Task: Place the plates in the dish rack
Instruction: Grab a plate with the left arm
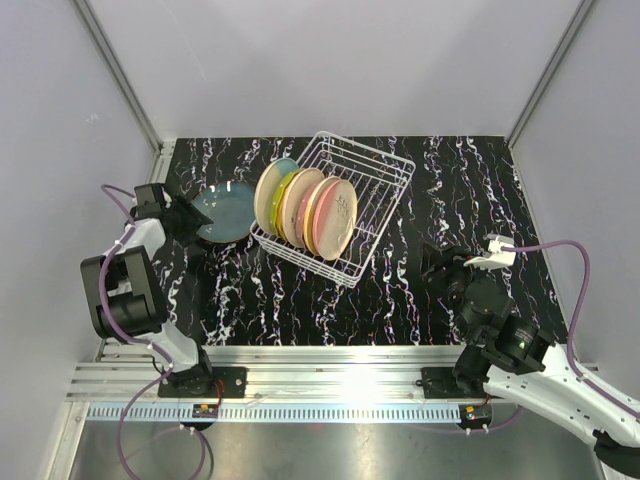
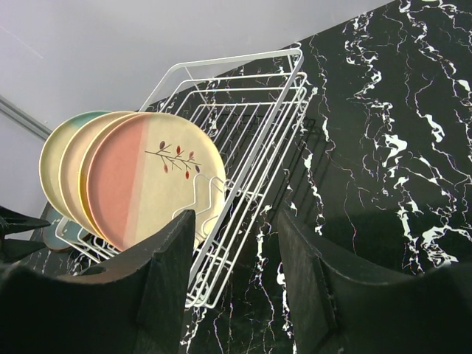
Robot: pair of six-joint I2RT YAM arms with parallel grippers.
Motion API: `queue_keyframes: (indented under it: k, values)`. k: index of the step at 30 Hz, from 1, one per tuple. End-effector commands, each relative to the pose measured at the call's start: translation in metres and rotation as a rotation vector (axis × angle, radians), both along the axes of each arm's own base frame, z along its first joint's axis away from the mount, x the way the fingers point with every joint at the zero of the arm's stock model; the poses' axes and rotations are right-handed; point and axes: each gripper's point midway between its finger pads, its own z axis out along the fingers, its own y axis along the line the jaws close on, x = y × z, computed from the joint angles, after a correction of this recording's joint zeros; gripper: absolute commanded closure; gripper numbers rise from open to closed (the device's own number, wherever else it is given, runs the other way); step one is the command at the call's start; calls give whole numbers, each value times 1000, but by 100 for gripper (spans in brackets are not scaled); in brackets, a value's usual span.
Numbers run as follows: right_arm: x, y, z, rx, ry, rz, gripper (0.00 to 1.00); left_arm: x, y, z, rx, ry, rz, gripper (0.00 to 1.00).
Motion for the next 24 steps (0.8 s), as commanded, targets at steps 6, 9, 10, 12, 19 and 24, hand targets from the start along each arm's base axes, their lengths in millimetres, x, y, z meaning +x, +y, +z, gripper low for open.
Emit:
queue_keyframes:
  k: [6, 9, 10, 12, 19, 24]
  values:
    - [2, -7, 7, 13, -29, -37, 44, 15, 4, -1, -25, -23, -7, 50]
    - [1, -9, 7, 10, -30, -42, 43, 15, 4, -5, -28, -15, -4, 50]
    - [1, -10, 7, 10, -29, -43, 43, 14, 4, -5, -29, -14, -4, 50]
    - [0, -12, 8, 13, -32, -46, 43, 12, 4, -8, -27, -5, 0, 50]
    - [-1, -14, 6, 16, -34, -54, 43, 10, 3, -16, -42, 13, 8, 50]
    - [0, -14, 5, 19, -33, -56, 43, 6, -1, -27, -84, 36, 33, 50]
